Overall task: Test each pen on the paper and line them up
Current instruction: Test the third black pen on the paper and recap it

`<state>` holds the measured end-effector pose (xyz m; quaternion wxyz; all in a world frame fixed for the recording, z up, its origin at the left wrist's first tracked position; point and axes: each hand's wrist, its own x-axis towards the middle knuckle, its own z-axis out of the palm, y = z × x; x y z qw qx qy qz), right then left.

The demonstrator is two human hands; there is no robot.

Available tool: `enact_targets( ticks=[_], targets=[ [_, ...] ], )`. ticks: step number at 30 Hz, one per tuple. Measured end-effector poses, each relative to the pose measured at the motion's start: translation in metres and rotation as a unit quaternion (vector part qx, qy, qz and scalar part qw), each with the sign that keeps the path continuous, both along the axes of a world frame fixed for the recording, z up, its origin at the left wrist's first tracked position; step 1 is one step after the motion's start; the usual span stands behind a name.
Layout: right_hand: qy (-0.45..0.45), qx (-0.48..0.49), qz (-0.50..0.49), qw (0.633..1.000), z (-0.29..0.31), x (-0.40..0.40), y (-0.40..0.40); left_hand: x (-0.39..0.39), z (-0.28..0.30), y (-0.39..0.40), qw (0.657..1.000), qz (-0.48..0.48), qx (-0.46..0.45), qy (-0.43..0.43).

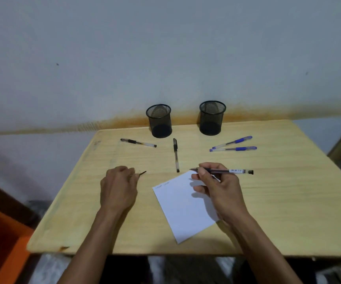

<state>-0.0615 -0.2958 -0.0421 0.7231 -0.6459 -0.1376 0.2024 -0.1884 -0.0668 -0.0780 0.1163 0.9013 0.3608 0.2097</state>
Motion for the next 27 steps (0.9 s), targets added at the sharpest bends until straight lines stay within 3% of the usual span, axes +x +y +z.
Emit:
enact_targets(
  ticks=[5,11,14,18,27],
  targets=[
    [-0.016,0.003,-0.02,1.0,0.004,-0.003,-0.002,0.001,-0.002,-0.002,1.0,-0.001,0.014,-0.02],
    [-0.045,0.022,0.004,0.999,0.015,-0.012,-0.004,0.0,0.024,-0.05,0.975,-0.066,-0.103,-0.187],
    [-0.132,-0.007,-0.004,0.991,0.022,-0.017,-0.003,0.0,0.035,-0.074,0.959,-0.1,-0.131,-0.231],
    [-0.194,-0.031,-0.016,0.98,0.026,-0.019,-0.004,-0.002,0.041,-0.088,0.949,-0.125,-0.14,-0.254],
    [-0.198,-0.042,0.002,0.979,0.028,-0.022,-0.001,-0.006,0.044,-0.089,0.941,-0.148,-0.156,-0.26]
  ],
)
